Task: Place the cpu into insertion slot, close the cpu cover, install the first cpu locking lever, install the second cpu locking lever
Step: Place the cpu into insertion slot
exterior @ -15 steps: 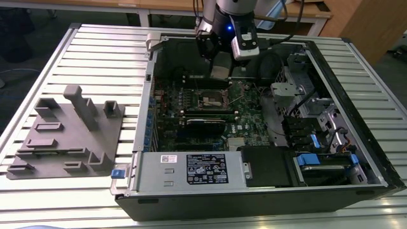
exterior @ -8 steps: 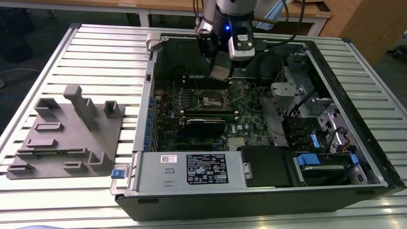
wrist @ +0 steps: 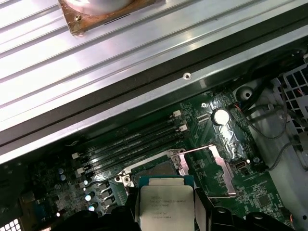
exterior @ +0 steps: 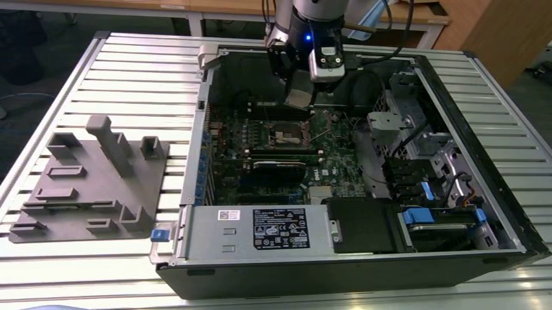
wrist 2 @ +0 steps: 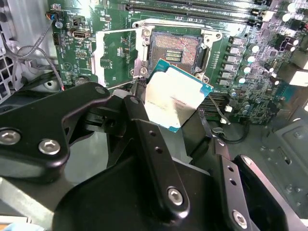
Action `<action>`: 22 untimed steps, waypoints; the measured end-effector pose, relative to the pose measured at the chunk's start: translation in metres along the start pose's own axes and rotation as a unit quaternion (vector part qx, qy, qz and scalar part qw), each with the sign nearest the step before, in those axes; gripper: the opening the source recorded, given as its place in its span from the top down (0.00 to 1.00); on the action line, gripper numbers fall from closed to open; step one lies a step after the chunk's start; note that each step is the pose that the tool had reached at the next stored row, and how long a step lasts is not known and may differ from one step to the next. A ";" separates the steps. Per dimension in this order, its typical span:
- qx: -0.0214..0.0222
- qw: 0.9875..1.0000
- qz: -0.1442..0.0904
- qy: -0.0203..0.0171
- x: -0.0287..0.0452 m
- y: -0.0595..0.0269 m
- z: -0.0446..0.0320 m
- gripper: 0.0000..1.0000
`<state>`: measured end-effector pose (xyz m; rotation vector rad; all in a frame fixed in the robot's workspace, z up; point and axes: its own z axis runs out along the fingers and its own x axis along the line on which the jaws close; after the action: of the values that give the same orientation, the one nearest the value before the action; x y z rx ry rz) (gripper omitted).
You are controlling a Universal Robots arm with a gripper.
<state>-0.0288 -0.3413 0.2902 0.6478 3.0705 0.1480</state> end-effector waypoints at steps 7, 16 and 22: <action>0.000 1.000 0.018 -0.002 0.0000 0.0000 0.0002 0.46; -0.001 1.000 0.027 -0.003 0.0000 0.0000 0.0003 0.46; -0.002 0.997 0.076 -0.007 0.0000 -0.0001 0.0008 0.46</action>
<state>-0.0288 -0.3413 0.2894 0.8780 3.0053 0.1473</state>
